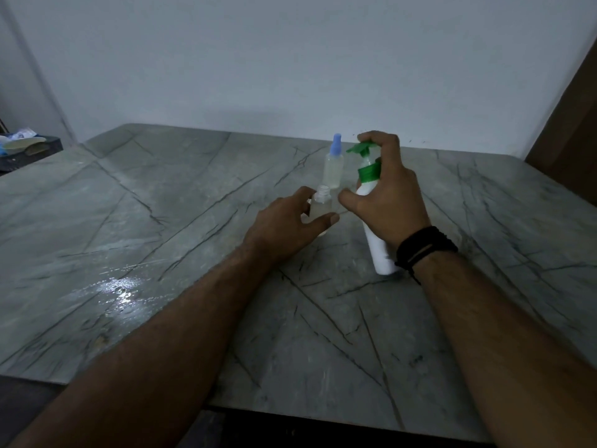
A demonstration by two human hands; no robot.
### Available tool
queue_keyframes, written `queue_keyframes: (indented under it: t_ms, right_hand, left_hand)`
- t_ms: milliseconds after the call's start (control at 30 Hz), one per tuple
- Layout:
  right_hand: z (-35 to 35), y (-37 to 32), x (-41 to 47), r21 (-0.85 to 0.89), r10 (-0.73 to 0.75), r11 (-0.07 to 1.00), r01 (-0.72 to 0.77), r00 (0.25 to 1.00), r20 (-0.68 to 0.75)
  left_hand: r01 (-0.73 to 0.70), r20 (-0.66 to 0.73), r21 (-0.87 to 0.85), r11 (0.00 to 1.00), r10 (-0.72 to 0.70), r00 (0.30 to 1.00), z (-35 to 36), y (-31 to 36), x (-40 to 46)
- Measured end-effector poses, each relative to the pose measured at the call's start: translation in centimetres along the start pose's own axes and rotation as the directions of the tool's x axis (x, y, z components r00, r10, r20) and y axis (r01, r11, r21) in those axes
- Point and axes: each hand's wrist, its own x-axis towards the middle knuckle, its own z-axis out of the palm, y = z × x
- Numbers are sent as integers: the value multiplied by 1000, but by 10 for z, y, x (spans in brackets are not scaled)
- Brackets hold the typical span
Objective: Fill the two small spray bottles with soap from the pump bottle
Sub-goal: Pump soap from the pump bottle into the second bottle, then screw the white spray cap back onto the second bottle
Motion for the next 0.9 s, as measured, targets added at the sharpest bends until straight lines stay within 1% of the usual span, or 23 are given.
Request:
queue_keyframes:
  t_ms: [67,167,267,333,433,533,600,733,900]
  right_hand:
    - [1,5,1,-4,3,1000,-3,997,-71]
    - [2,12,3,-10,33,999,-36,982,-187]
    - [3,18,4,-20,47,998,-56,951,-307]
    - [4,22,5,-22,71,996,-83,936,-345]
    - [6,25,6,-46,85,993,-109,926,-369]
    - [8,25,5,-72,66,992,-100,924,-378]
    - [8,26,4,-86,67,991,-105,927,-369]
    - [8,28,3,-127,61,986,-110,938,-341]
    - [9,29,4,-163,39,981,-101,937,-347]
  left_hand:
    - [18,-2,2,1000,-18,1000,1,1,1]
    - [14,-35,-51,999,-16,999,1,2,-1]
    - [-60,-107,-107,992,48,993,-3,3,-5]
    - [-117,-135,-103,988,103,985,-5,3,-8]
    - [-155,-160,-59,986,144,976,-8,0,-10]
    - [-138,-144,34,990,141,979,-8,-6,-9]
    - [-146,-151,54,988,153,977,-8,-6,-9]
    - [-207,-155,117,971,224,962,-7,-3,-9]
    - [-217,-161,122,968,235,959,-10,-3,-10]
